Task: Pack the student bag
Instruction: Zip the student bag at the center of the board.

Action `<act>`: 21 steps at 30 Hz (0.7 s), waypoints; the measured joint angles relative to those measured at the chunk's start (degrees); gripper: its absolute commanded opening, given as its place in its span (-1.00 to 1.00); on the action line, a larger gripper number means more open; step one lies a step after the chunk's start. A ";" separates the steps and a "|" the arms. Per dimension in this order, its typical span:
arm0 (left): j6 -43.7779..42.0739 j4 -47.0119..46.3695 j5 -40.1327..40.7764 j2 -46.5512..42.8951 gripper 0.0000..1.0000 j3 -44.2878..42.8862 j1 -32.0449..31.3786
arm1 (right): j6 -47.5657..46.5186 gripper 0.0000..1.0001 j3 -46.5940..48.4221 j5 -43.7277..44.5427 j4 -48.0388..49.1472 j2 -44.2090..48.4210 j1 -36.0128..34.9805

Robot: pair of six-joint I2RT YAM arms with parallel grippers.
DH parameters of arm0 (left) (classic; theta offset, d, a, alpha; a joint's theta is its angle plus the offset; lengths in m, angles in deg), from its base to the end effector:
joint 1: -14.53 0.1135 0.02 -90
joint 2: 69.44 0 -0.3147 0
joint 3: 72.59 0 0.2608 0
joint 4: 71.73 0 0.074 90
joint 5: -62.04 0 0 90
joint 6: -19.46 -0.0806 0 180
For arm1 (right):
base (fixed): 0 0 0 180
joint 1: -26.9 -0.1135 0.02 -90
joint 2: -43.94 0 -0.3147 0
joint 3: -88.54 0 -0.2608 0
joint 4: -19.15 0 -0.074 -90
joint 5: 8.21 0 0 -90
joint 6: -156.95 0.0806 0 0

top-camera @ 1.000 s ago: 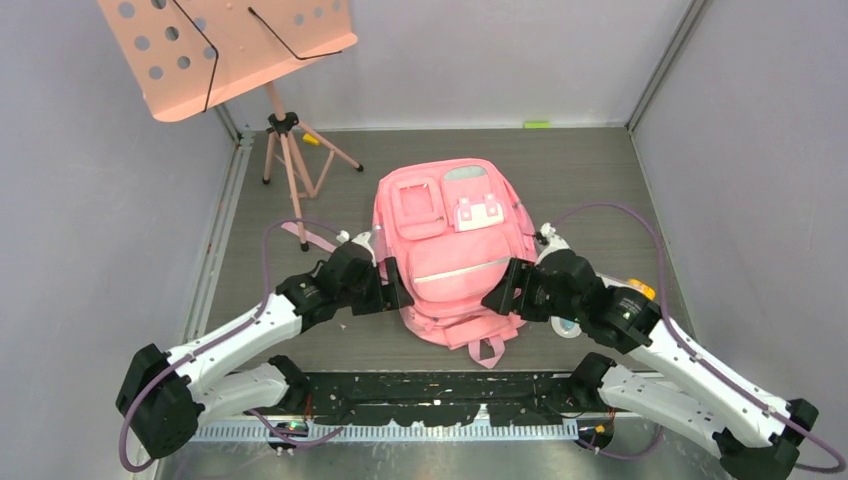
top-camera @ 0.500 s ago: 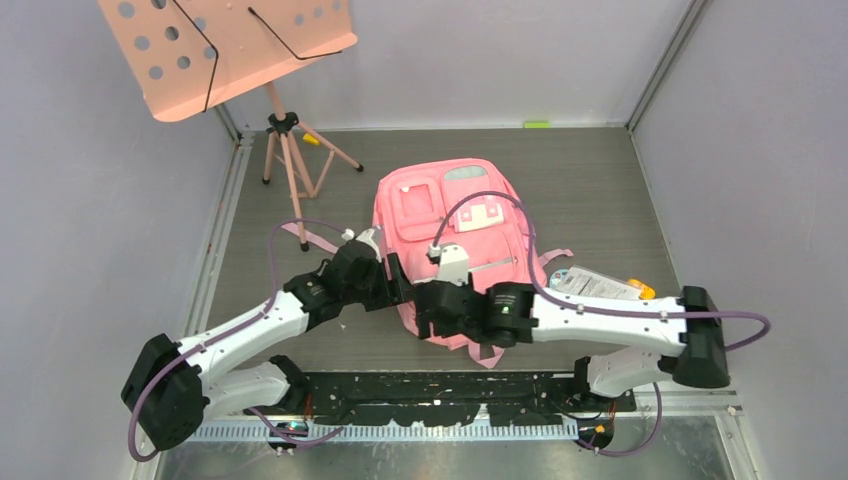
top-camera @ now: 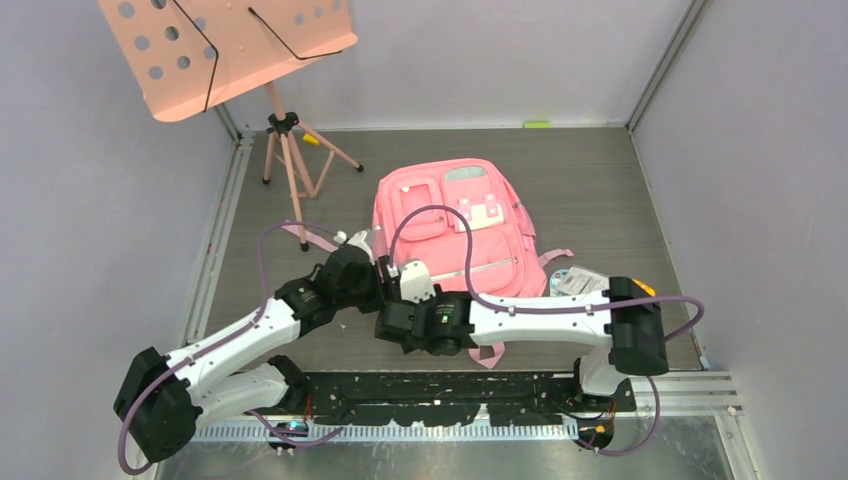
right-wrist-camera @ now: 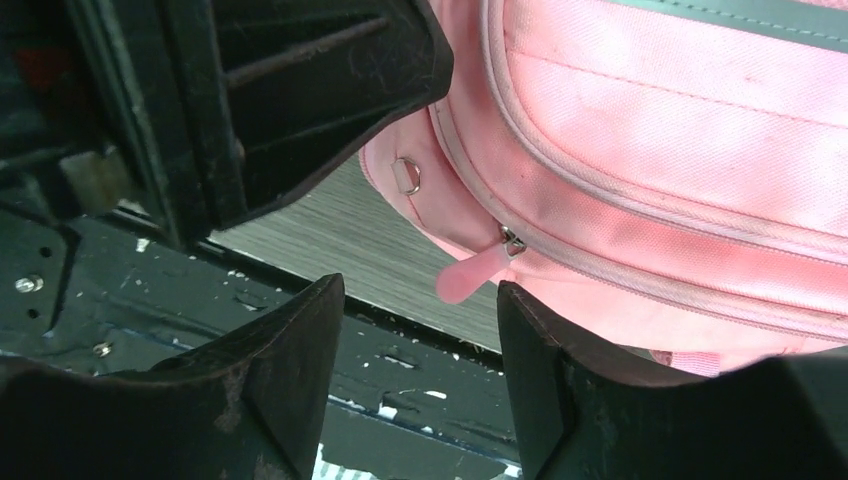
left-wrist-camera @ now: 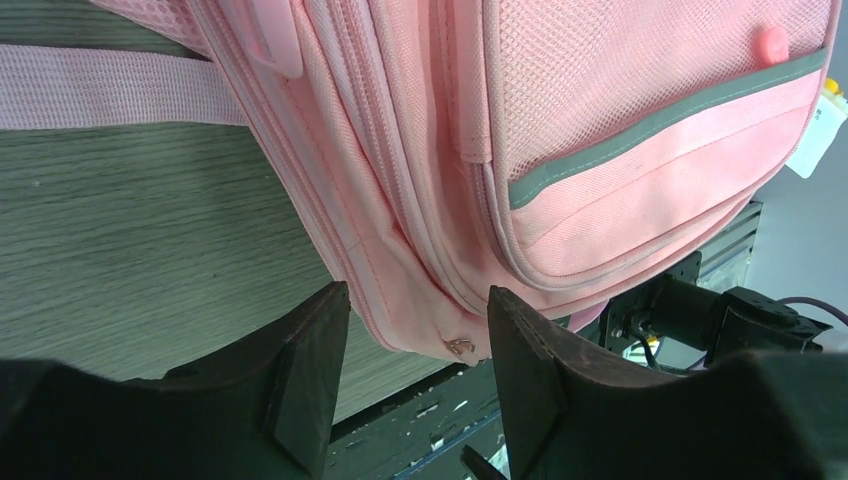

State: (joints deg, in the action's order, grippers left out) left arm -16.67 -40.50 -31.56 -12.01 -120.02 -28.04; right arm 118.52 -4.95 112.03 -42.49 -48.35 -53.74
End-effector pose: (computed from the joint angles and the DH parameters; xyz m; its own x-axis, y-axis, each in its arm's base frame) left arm 0.1612 -0.1550 0.2316 -0.8596 -0.3050 -0.4100 0.0266 0.7746 -0.6318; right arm 0.0965 0.3360 0.2691 -0.7365 -0.3067 -0.6029 -0.3926 0.9196 0.0118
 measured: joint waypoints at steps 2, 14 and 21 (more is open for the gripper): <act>-0.13 0.37 0.04 -0.20 0.10 0.00 0.00 | 0.07 0.21 1.20 0.70 -1.51 -1.90 -0.09; -0.50 1.14 -0.04 1.31 -0.16 0.52 0.00 | 1.51 -0.26 5.53 6.93 -9.73 -7.50 -0.15; -0.24 -0.24 -0.57 2.45 -0.40 1.03 0.00 | 1.57 -0.56 6.64 8.74 -12.00 -8.61 -0.15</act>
State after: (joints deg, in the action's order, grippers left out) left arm -16.91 -40.74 -32.13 -9.57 -118.99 -28.04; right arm 120.09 1.69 120.77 -54.49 -56.96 -53.90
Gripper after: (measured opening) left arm 0.338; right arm 0.259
